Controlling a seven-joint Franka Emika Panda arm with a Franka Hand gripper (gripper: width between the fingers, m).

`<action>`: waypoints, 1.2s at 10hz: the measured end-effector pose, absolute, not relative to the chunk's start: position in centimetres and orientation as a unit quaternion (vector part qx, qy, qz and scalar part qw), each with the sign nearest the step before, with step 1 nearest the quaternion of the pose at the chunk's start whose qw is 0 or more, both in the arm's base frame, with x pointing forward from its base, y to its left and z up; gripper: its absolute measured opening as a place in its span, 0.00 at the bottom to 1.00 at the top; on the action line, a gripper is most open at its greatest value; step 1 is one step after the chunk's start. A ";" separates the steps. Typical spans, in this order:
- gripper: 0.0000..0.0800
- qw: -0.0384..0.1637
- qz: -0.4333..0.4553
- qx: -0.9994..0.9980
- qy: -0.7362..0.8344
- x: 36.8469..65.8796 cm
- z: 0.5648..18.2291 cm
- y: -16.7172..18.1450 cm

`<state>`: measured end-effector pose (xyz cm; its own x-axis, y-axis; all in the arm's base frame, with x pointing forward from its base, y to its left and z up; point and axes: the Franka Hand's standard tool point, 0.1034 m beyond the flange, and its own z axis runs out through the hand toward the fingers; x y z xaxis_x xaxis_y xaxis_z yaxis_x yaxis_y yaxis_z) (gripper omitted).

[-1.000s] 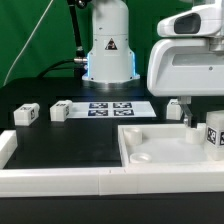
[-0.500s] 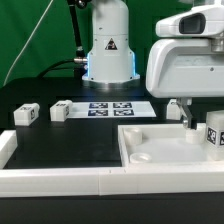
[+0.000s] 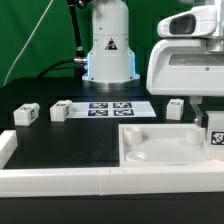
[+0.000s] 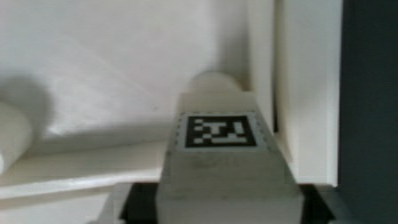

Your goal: Assemble one leg

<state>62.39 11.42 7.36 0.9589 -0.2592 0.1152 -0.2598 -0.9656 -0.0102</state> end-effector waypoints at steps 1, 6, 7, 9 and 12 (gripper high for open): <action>0.36 0.001 0.058 0.987 -0.153 62.4 7.3 11.4; 0.37 0.012 0.067 0.930 -0.361 62.0 7.3 9.1; 0.37 0.020 0.072 0.919 -0.386 61.8 7.3 8.8; 0.37 0.030 0.073 0.908 -0.412 61.6 7.4 8.0; 0.69 0.029 0.072 0.907 -0.413 61.6 7.3 8.2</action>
Offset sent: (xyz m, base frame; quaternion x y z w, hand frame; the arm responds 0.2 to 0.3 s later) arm -0.0030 -0.0035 0.0013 -0.0089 0.0167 0.2746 0.9614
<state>61.58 8.15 7.31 0.6485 -0.7454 0.1543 -0.7537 -0.6572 -0.0077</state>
